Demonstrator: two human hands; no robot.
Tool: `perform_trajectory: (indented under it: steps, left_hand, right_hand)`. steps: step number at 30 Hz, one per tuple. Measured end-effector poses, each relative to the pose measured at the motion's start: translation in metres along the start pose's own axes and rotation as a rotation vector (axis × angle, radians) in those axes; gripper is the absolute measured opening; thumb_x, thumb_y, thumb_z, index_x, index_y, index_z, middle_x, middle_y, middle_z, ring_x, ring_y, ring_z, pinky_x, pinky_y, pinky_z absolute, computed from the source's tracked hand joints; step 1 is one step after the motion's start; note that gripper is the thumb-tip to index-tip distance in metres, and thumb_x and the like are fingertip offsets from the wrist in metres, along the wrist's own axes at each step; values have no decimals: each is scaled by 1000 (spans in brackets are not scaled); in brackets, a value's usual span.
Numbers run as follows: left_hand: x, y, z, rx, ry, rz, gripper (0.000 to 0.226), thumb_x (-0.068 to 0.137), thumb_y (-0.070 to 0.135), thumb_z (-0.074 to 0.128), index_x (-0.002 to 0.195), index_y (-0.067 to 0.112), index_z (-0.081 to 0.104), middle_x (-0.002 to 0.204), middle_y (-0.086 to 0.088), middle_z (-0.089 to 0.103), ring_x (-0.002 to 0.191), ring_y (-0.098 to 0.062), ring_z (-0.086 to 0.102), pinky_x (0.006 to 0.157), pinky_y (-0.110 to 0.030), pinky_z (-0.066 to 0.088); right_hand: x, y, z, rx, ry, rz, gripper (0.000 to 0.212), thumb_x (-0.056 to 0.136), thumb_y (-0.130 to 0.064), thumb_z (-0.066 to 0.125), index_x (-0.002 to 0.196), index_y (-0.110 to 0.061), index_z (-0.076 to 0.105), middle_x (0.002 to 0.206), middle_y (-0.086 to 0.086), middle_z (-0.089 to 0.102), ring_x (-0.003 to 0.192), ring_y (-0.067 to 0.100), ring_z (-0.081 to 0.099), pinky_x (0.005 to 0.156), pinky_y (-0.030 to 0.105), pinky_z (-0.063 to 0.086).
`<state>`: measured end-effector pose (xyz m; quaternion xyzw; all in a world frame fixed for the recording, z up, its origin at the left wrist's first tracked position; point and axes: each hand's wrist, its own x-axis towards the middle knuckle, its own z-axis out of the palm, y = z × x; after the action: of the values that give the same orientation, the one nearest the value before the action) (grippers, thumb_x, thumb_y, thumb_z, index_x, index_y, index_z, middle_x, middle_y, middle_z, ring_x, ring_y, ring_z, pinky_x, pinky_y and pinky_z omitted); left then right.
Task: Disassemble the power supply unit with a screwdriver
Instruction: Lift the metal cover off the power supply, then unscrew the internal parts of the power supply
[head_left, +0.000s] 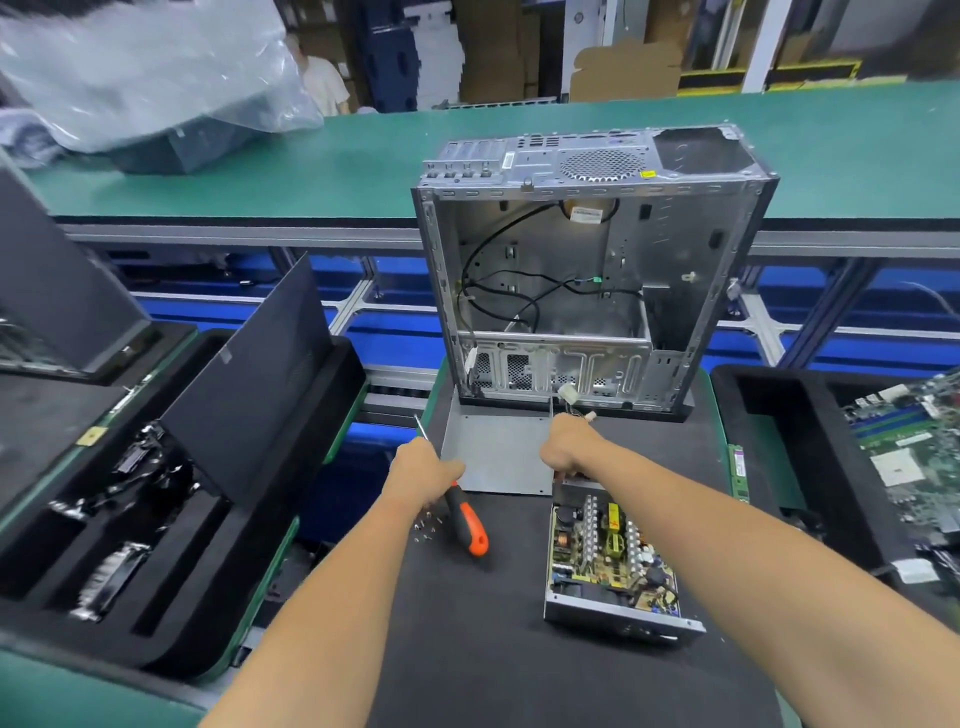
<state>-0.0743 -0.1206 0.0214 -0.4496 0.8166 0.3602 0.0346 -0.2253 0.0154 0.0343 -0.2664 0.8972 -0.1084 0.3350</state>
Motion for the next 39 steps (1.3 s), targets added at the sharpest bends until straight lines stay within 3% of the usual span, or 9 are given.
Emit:
perform_trajectory:
  steps: [4,7,12,16,19,22,27,33,39]
  left_hand:
    - [-5,-7,-31,-92,-34,-42,20,70,17,59,55,5,53,39,-6,48,30,-16,40,37,-18,36]
    - [-7,-3,-51,-246,-32,-53,22,73,17,60,54,7,55,39,-2,47,31,-13,38,37,-18,30]
    - [-9,24,-50,-418,-55,-20,18,83,13,55,67,5,54,45,-3,48,35,-12,40,37,-17,31]
    - [-10,46,-32,-615,-108,-20,20,88,13,52,70,6,53,44,-2,46,33,-11,38,34,-16,27]
    - [-12,63,-23,-825,-104,-43,20,90,12,50,71,7,51,40,0,44,34,-10,36,33,-15,25]
    - [-16,83,-17,-1053,-145,-44,20,90,13,48,71,10,51,40,3,39,34,-8,33,33,-15,26]
    - [-26,97,10,-1235,-346,0,25,94,28,52,72,17,52,48,7,40,40,-6,36,37,-15,31]
    - [-21,91,33,-955,-425,-34,55,81,66,55,83,10,53,48,4,46,44,-10,43,40,-18,40]
    - [-21,75,38,-189,-437,407,44,92,43,55,65,9,52,58,-5,57,44,-12,51,48,-23,49]
  right_hand:
    - [2,-10,9,-95,-86,-25,18,90,-5,49,93,2,65,94,14,75,83,21,72,61,26,53]
    - [0,-13,11,-152,-42,-29,11,88,-12,52,88,-5,61,93,11,74,80,22,69,57,24,49]
    - [-7,-27,-10,-236,165,-52,7,88,-19,49,91,-13,49,93,6,53,86,28,52,84,39,46]
    - [-12,-36,-34,-137,180,-123,45,98,-42,41,73,-6,51,86,11,59,81,30,56,62,29,38]
    - [-26,-31,-51,10,138,-155,57,100,-54,35,90,-4,61,89,15,62,85,31,64,61,28,41]
    - [-50,-26,-72,250,-186,-214,51,97,-57,41,89,-8,54,72,11,65,54,22,61,46,20,42]
    - [-84,-20,-119,78,21,-355,35,87,-31,71,97,1,62,78,19,64,59,22,49,45,24,34]
    - [-110,-34,-145,-221,195,-323,20,75,-26,73,77,-8,64,64,11,68,49,19,56,44,18,42]
    - [-119,-44,-143,-321,125,-296,14,75,-14,69,76,-1,69,68,11,73,52,22,69,52,25,55]
